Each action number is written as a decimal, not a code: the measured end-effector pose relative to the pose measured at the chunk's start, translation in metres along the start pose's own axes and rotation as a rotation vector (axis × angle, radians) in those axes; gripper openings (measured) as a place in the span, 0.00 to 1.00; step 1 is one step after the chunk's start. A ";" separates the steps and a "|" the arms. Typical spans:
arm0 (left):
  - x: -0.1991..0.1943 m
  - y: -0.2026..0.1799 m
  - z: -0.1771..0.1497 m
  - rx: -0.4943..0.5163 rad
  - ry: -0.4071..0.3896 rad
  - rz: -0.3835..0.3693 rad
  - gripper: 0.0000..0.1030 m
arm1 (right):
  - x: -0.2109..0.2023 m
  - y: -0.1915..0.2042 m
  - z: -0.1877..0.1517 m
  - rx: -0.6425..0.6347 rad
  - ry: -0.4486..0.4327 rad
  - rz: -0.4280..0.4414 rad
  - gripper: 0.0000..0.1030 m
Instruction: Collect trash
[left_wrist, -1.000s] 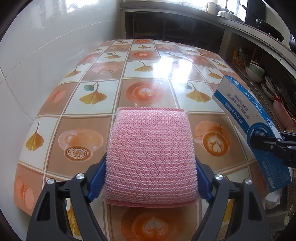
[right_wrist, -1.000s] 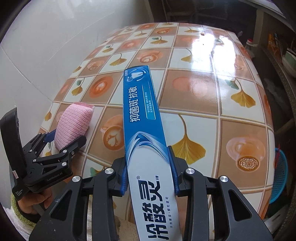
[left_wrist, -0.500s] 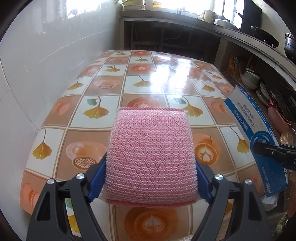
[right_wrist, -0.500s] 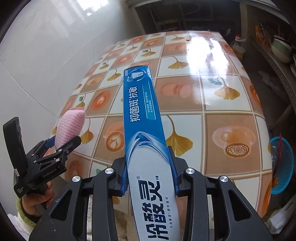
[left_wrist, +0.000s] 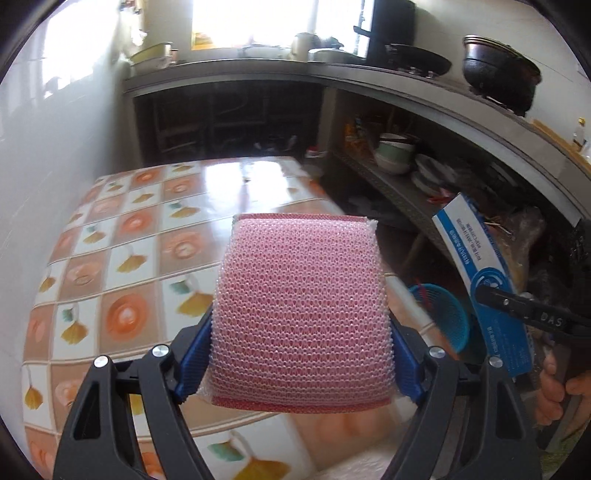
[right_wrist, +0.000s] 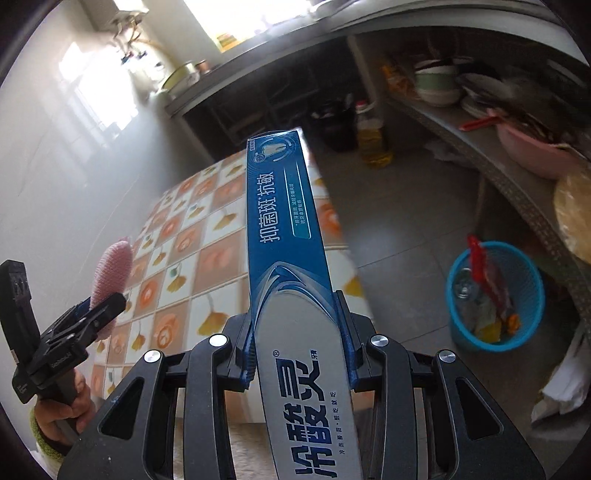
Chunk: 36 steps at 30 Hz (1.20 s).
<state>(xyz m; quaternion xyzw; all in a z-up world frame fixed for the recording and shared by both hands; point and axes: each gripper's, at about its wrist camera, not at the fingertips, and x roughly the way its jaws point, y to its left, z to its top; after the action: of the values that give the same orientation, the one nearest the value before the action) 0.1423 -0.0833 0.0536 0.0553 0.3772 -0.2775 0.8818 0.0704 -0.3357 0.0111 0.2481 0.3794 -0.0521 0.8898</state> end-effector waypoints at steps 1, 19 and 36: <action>0.005 -0.016 0.005 0.018 0.009 -0.045 0.77 | -0.007 -0.019 -0.001 0.037 -0.016 -0.030 0.33; 0.270 -0.284 0.007 0.166 0.630 -0.421 0.77 | 0.048 -0.264 -0.075 0.515 0.140 -0.327 0.33; 0.362 -0.298 -0.002 0.004 0.704 -0.379 0.94 | 0.094 -0.308 -0.101 0.480 0.066 -0.456 0.71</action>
<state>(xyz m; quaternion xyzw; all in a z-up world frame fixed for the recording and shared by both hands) 0.1859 -0.4946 -0.1669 0.0784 0.6594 -0.4001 0.6317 -0.0148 -0.5465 -0.2377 0.3610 0.4307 -0.3296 0.7587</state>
